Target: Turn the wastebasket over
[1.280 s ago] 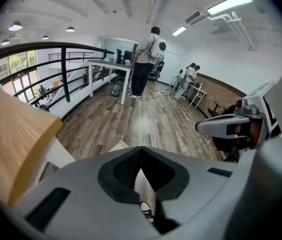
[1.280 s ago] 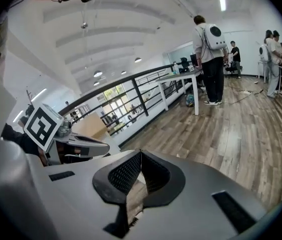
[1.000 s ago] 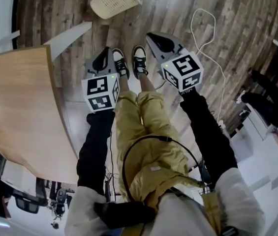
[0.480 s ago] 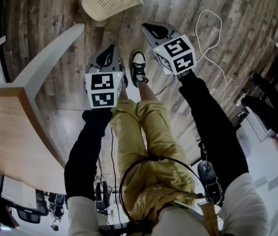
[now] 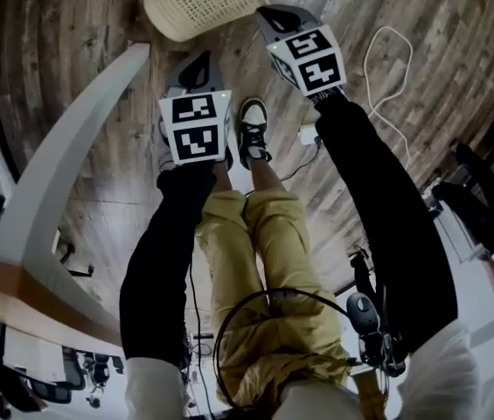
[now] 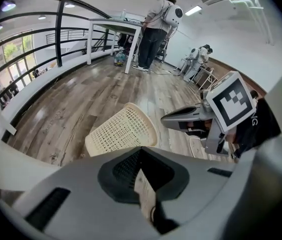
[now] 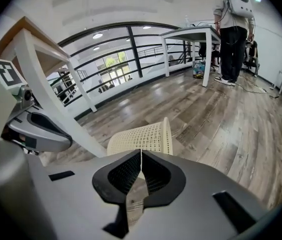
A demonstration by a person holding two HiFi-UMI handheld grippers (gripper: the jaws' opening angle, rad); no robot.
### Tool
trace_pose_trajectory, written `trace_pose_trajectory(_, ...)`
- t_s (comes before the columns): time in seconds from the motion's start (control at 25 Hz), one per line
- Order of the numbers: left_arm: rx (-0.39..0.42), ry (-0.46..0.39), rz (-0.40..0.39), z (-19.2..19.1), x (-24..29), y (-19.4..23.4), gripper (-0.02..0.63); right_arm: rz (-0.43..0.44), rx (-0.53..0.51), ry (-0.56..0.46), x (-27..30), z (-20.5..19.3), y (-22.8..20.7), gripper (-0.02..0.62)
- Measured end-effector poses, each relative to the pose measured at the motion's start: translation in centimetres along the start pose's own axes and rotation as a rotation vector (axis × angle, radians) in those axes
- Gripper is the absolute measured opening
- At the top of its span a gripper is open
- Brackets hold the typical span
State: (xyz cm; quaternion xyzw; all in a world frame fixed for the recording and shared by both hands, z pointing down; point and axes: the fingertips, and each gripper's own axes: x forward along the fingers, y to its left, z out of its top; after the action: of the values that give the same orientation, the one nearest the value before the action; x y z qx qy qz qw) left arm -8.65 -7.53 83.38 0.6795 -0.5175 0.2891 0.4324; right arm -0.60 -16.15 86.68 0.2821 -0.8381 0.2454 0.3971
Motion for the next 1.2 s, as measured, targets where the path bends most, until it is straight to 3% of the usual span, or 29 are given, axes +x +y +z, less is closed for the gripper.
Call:
trace_pose_trajectory(0.32,-0.059,0.027,0.003,-1.0,3.1,1.6,0.002,-0.108,-0.033,0.024,4.5,-0.9,-4.4,0.028)
trace_pose_trajectory(0.48,-0.067,0.031,-0.007,-1.6,3.5,1.5,0.002,-0.099,-0.069,0.058,6.3,-1.2,-5.6,0.087)
trace_pose_trajectory(0.64,-0.081,0.035,-0.005,-2.4,3.4,1.9,0.002,-0.08,-0.085,0.09,7.5,-1.6,-5.4,0.086)
trace_pose_trajectory(0.84,-0.091,0.044,0.0,-2.6,2.6,2.1,0.002,-0.145,-0.094,0.092,6.2,-1.1,-5.6,0.046)
trace_pose_trajectory(0.96,-0.088,0.04,-0.002,-2.0,1.8,1.9,0.002,-0.197,-0.208,0.087,4.3,0.4,-5.7,0.046)
trace_pose_trajectory(1.12,-0.082,0.027,-0.001,-1.0,0.7,1.3,0.002,-0.297,-0.461,0.115,1.6,1.6,-6.3,0.046)
trace_pose_trajectory(1.2,-0.075,0.017,-0.003,-0.6,0.6,0.9,0.002,-0.307,-0.575,0.118,0.8,1.7,-5.8,0.046)
